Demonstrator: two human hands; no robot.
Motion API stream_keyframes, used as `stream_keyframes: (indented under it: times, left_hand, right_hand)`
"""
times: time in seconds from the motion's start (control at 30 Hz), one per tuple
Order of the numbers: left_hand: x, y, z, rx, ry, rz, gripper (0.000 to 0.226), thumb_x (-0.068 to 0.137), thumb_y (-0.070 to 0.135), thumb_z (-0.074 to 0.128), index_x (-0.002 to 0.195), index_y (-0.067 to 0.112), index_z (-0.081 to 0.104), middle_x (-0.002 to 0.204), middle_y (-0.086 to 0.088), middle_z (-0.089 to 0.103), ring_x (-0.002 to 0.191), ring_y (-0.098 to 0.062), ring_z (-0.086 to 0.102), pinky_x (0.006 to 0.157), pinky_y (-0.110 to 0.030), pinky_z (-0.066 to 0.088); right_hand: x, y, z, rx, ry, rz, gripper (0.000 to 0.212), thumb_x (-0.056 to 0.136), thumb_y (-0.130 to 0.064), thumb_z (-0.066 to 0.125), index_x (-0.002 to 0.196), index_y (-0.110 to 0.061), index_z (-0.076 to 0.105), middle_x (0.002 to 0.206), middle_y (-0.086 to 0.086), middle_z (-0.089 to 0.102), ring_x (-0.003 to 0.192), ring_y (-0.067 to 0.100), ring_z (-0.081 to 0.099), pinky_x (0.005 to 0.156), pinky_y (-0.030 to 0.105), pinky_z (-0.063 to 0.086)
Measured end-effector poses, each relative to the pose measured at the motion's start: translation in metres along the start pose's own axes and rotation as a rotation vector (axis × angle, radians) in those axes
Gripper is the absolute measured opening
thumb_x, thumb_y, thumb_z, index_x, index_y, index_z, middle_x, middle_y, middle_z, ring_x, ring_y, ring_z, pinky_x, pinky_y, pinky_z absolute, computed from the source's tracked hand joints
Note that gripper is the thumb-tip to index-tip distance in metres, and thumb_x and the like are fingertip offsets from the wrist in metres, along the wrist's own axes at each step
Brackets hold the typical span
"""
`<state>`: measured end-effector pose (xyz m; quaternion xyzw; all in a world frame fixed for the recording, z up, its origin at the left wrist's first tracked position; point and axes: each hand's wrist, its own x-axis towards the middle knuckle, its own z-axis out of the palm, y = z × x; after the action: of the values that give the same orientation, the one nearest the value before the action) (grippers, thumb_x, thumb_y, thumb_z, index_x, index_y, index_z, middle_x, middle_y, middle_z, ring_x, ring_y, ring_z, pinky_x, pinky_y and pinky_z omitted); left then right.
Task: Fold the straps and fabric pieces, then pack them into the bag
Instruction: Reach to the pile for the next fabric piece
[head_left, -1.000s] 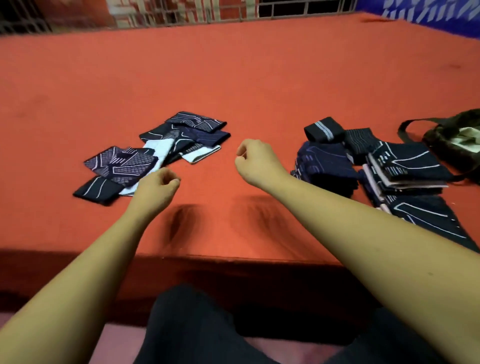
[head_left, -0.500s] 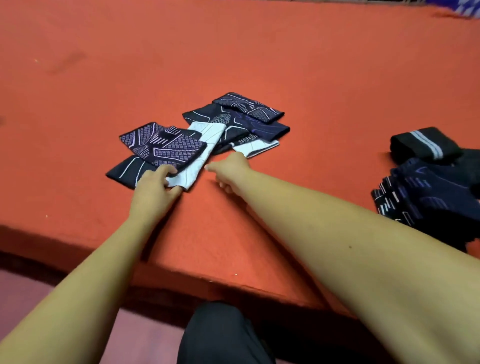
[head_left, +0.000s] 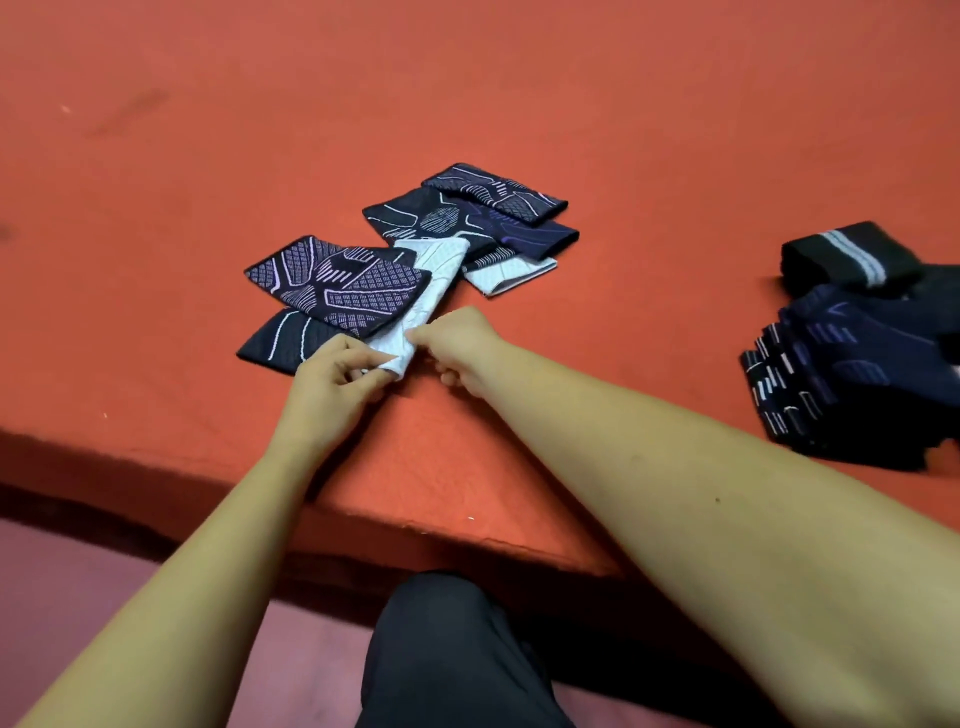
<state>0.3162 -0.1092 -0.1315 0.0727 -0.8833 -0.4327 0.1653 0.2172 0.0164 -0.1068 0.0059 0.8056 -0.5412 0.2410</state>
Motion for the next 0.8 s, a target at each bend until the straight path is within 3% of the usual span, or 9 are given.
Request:
stream_keyframes:
  times: [0.1, 0.2, 0.3, 0.37, 0.47, 0.57, 0.63, 0.73, 0.8]
  left_hand:
    - [-0.022, 0.021, 0.014, 0.009, 0.025, 0.060, 0.012, 0.085, 0.008, 0.074, 0.091, 0.019, 0.074, 0.079, -0.001, 0.053, 0.061, -0.003, 0.054, 0.061, -0.007, 0.040]
    - [-0.040, 0.031, 0.023, 0.011, 0.036, 0.090, 0.004, 0.089, 0.025, 0.071, 0.093, 0.025, 0.074, 0.082, -0.002, 0.058, 0.070, -0.010, 0.053, 0.066, -0.009, 0.037]
    - [-0.060, 0.044, 0.037, -0.158, 0.041, 0.040, 0.030, 0.091, 0.047, 0.056, 0.098, 0.022, 0.072, 0.090, 0.006, 0.066, 0.080, -0.006, 0.059, 0.074, -0.017, 0.044]
    - [-0.070, 0.053, 0.052, -0.250, 0.072, -0.026, 0.029, 0.094, 0.041, 0.051, 0.100, 0.019, 0.069, 0.093, 0.004, 0.065, 0.083, -0.003, 0.059, 0.075, -0.015, 0.044]
    - [-0.075, 0.059, 0.072, -0.130, 0.136, -0.090, 0.004, 0.093, 0.019, 0.061, 0.095, 0.023, 0.064, 0.098, 0.000, 0.063, 0.086, -0.005, 0.057, 0.083, -0.023, 0.046]
    - [-0.071, 0.069, 0.086, -0.060, 0.136, -0.156, 0.010, 0.087, 0.016, 0.067, 0.096, 0.018, 0.063, 0.101, -0.004, 0.059, 0.086, -0.012, 0.057, 0.081, -0.027, 0.042]
    - [-0.066, 0.075, 0.096, -0.046, 0.112, -0.181, 0.013, 0.084, 0.020, 0.069, 0.095, 0.018, 0.062, 0.102, -0.005, 0.060, 0.091, -0.017, 0.058, 0.082, -0.029, 0.043]
    - [-0.056, 0.080, 0.113, 0.016, 0.067, -0.213, 0.023, 0.083, 0.029, 0.070, 0.099, 0.018, 0.059, 0.105, -0.006, 0.064, 0.103, -0.026, 0.058, 0.095, -0.043, 0.046]
    - [-0.051, 0.085, 0.122, 0.042, 0.062, -0.292, 0.039, 0.082, 0.039, 0.070, 0.112, 0.015, 0.059, 0.113, -0.007, 0.065, 0.111, -0.029, 0.055, 0.101, -0.043, 0.042]
  right_hand:
    - [-0.019, 0.010, -0.012, 0.135, -0.005, -0.002, 0.011, 0.083, -0.015, 0.061, 0.074, -0.014, 0.054, 0.064, 0.008, 0.052, 0.048, 0.020, 0.048, 0.054, 0.031, 0.043]
    - [-0.045, 0.019, -0.032, 0.346, -0.020, -0.034, 0.014, 0.086, -0.010, 0.050, 0.074, -0.014, 0.055, 0.076, 0.009, 0.058, 0.067, 0.022, 0.057, 0.064, 0.037, 0.055]
    - [-0.072, 0.036, -0.063, 0.406, -0.016, -0.043, 0.012, 0.068, -0.018, 0.052, 0.076, -0.015, 0.060, 0.076, 0.009, 0.058, 0.073, 0.022, 0.055, 0.069, 0.037, 0.048]
    - [-0.089, 0.048, -0.088, 0.431, 0.004, -0.032, 0.018, 0.057, -0.019, 0.052, 0.072, -0.018, 0.062, 0.071, 0.007, 0.054, 0.071, 0.023, 0.049, 0.064, 0.034, 0.040]
    - [-0.116, 0.063, -0.127, 0.456, 0.012, 0.021, 0.013, 0.065, -0.012, 0.053, 0.052, -0.015, 0.056, 0.059, 0.005, 0.049, 0.060, 0.022, 0.045, 0.054, 0.028, 0.033]
    - [-0.133, 0.081, -0.167, 0.453, -0.044, 0.118, 0.012, 0.080, -0.007, 0.048, 0.071, -0.008, 0.057, 0.072, 0.012, 0.058, 0.062, 0.024, 0.057, 0.055, 0.025, 0.046]
    - [-0.138, 0.093, -0.193, 0.479, -0.049, 0.203, 0.014, 0.084, -0.005, 0.045, 0.087, -0.003, 0.058, 0.088, 0.017, 0.065, 0.073, 0.027, 0.065, 0.064, 0.033, 0.056]
    - [-0.147, 0.112, -0.223, 0.624, 0.029, 0.293, 0.036, 0.088, -0.004, 0.043, 0.118, 0.011, 0.055, 0.115, 0.022, 0.067, 0.095, 0.034, 0.071, 0.073, 0.050, 0.060]
    - [-0.159, 0.124, -0.232, 0.735, 0.101, 0.299, 0.035, 0.091, -0.012, 0.051, 0.121, 0.006, 0.056, 0.112, 0.022, 0.070, 0.094, 0.033, 0.072, 0.069, 0.047, 0.061]
